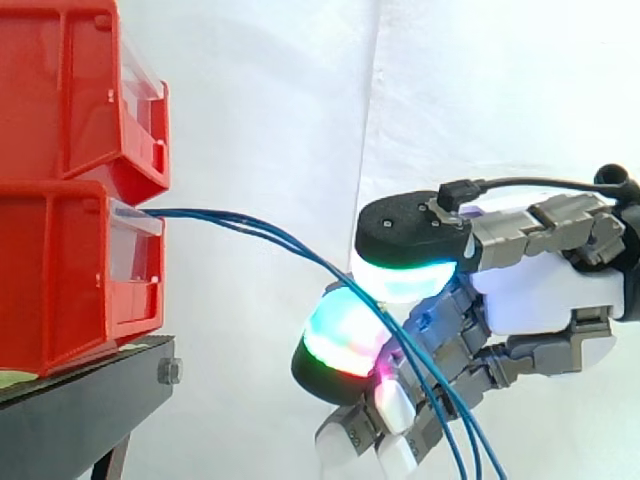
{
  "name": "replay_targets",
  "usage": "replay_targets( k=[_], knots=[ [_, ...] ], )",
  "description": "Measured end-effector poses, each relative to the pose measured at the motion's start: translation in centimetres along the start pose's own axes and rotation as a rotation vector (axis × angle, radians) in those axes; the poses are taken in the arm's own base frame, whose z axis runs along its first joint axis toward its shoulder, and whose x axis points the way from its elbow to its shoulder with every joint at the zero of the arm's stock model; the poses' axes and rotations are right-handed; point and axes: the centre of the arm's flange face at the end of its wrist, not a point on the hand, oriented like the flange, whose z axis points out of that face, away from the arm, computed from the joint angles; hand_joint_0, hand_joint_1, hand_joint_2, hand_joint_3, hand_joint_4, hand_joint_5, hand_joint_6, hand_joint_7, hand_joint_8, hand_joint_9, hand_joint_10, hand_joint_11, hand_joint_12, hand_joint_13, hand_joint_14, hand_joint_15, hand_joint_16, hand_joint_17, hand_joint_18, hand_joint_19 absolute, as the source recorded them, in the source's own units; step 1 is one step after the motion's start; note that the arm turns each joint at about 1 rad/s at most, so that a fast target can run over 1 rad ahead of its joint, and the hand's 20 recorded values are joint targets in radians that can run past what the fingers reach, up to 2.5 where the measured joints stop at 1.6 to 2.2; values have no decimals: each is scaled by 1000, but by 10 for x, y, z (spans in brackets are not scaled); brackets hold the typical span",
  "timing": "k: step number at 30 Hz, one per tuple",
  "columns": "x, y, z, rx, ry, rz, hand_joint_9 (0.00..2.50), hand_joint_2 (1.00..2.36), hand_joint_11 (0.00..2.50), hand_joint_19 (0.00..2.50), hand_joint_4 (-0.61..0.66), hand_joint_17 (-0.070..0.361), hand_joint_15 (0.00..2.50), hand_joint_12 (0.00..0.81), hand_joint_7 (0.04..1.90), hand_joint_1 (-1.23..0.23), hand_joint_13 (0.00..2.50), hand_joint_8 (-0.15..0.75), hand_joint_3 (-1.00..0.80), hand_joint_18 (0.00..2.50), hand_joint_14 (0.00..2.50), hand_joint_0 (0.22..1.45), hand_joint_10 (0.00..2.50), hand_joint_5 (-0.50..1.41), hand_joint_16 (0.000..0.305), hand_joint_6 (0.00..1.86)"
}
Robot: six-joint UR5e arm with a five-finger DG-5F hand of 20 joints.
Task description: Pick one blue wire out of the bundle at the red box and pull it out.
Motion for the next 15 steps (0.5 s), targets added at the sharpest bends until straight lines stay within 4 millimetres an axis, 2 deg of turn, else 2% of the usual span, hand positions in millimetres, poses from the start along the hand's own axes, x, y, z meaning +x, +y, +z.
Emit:
replay_targets(
  k=[6, 15],
  knots=[
    [-1, 10, -1, 23, -1, 12, 852, 1019, 582, 404, 269, 145, 236, 454, 983, -588, 568, 386, -229, 581, 9, 559, 15, -210, 64, 898],
    [0, 12, -1, 32, 2, 51, 852, 1015, 568, 403, 276, 148, 241, 463, 978, -593, 573, 395, -308, 586, 9, 537, 16, -211, 66, 895]
  ],
)
